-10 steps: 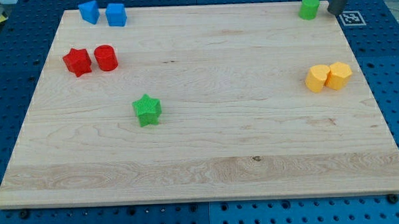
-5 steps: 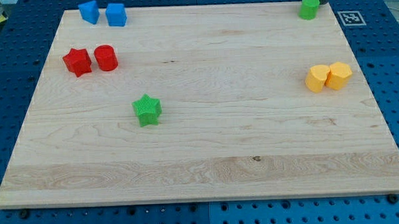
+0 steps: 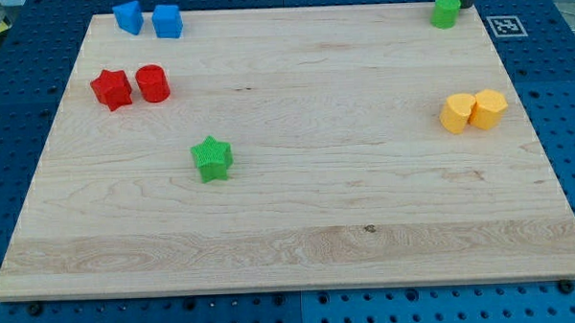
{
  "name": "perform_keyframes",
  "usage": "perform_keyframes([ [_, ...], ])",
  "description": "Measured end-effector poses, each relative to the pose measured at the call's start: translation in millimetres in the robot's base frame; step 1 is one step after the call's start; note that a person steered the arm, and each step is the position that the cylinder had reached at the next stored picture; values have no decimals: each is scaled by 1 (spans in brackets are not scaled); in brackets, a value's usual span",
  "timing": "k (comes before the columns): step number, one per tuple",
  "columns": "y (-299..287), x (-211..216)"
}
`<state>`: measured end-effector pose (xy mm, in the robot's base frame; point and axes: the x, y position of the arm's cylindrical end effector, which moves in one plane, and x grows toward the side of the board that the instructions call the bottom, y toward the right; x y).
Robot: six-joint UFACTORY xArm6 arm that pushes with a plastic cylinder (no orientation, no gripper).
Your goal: Place the green circle diagonally to the top left of the yellow heart
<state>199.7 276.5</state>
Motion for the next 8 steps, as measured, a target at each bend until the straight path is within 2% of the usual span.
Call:
perform_keyframes([
  [2, -6, 16],
  [8, -35, 20],
])
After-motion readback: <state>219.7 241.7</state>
